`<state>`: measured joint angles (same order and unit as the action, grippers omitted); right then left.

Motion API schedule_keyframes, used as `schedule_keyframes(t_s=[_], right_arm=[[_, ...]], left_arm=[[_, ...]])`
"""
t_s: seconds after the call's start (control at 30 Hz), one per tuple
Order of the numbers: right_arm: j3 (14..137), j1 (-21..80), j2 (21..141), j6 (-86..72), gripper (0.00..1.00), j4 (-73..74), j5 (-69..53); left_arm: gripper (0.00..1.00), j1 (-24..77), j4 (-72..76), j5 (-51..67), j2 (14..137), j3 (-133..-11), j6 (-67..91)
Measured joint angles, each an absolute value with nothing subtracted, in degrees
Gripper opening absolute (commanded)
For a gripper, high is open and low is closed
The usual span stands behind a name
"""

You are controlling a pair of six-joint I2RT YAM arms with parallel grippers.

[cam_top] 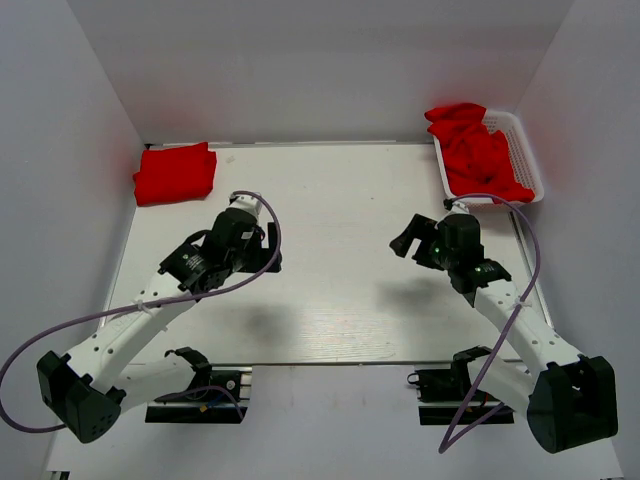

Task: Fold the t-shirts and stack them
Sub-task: Grab crumpled tshirt from bin with the right arm

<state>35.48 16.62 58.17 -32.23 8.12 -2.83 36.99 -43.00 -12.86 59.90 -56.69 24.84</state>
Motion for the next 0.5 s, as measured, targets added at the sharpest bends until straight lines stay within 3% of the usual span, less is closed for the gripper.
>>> schedule_keyframes(t_s=[0.3, 0.5], right_arm=[[38.2, 16.6, 58.8, -30.4, 0.90, 7.8, -3.0], [55.2, 15.9, 67.6, -25.6, 0.90, 13.9, 7.9]], left_arm=[[0.99, 36.9, -43.3, -17.8, 60.8, -56.7, 27.2], [0.99, 36.9, -43.7, -19.6, 65.8, -57.6, 28.6]])
